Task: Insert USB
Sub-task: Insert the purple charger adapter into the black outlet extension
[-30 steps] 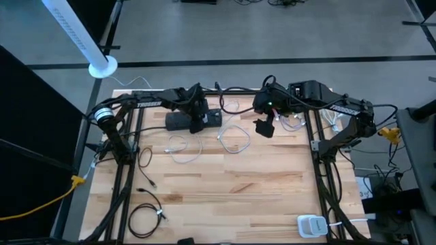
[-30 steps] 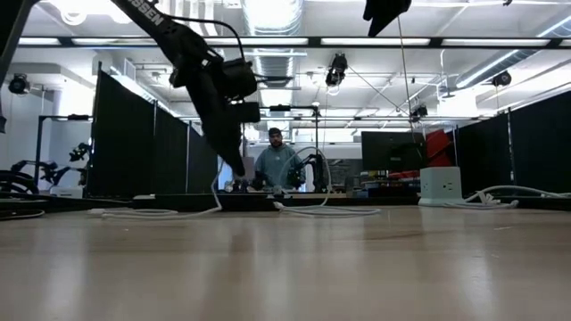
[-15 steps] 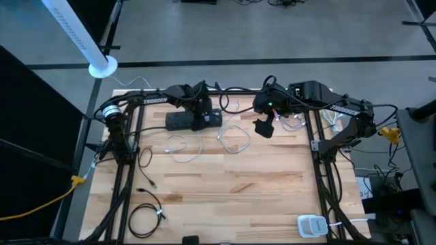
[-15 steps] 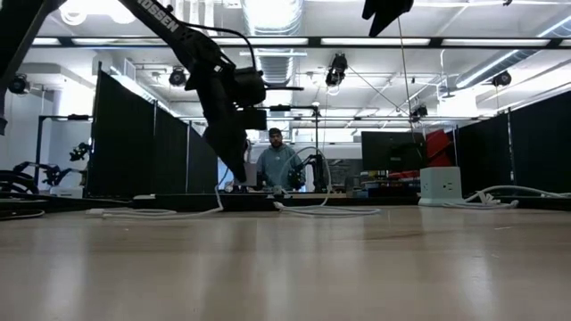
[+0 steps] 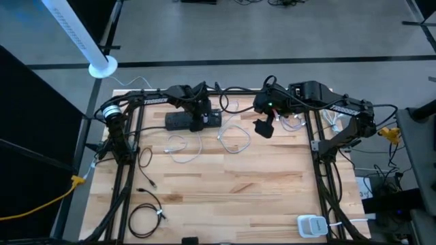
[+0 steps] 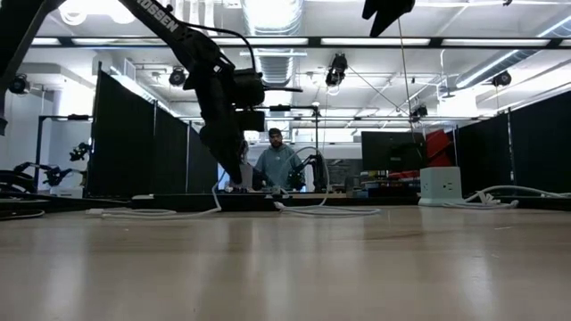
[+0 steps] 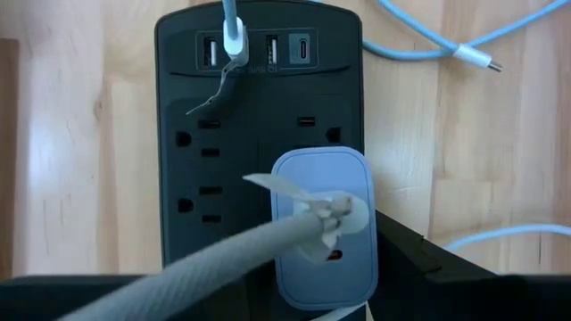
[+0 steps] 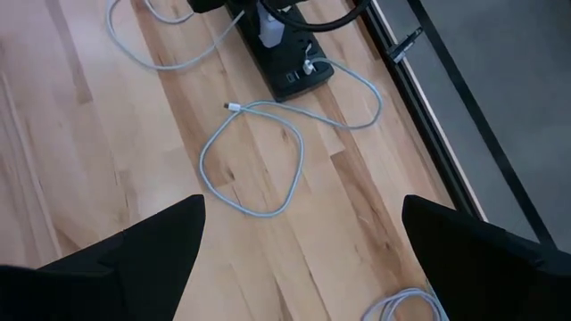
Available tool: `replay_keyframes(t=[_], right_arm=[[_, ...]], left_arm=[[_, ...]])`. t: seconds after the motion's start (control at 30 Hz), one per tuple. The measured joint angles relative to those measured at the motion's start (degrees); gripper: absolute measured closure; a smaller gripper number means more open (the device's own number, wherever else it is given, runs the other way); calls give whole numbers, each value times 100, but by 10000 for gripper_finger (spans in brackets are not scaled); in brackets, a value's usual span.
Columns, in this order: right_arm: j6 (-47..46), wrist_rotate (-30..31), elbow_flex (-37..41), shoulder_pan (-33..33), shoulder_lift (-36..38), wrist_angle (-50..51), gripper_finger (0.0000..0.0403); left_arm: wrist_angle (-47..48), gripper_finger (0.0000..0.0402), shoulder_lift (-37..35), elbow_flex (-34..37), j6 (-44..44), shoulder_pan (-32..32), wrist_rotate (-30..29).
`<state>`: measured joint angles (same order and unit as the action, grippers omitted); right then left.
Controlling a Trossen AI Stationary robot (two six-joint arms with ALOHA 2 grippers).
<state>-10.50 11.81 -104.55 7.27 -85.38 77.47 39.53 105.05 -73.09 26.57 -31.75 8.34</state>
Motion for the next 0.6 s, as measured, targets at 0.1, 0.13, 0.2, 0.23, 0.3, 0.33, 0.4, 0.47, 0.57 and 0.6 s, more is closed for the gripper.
replay_keyframes(t=[0.1, 0.13, 0.2, 0.23, 0.3, 0.33, 0.4, 0.47, 0.57, 0.6], right_arm=[[-15, 0, 0, 0, 0, 1, 39], [-15, 0, 0, 0, 0, 2, 39], [-15, 2, 0, 0, 0, 0, 39], [-15, 0, 0, 0, 0, 2, 39], [-17, 1, 0, 0, 0, 0, 39], [-16, 2, 0, 0, 0, 2, 39], [-15, 0, 0, 0, 0, 0, 39], [-13, 0, 0, 0, 0, 0, 39], [-13, 2, 0, 0, 0, -8, 39], [-13, 1, 0, 0, 0, -16, 39]], left_arm=[[-73, 283, -2, 40, 0, 4, 0], [-124, 283, -2, 68, 2, 4, 0], [-269, 283, -9, 158, 24, 4, 9], [-335, 283, -21, 213, 60, 4, 13], [-468, 283, -43, 336, 144, 4, 25], [-543, 283, -51, 397, 147, -2, 37], [-652, 283, -59, 480, 147, -2, 52], [-694, 283, -56, 488, 122, -2, 50], [-863, 283, -45, 495, 58, -2, 52], [-931, 283, -41, 499, 30, -2, 28]])
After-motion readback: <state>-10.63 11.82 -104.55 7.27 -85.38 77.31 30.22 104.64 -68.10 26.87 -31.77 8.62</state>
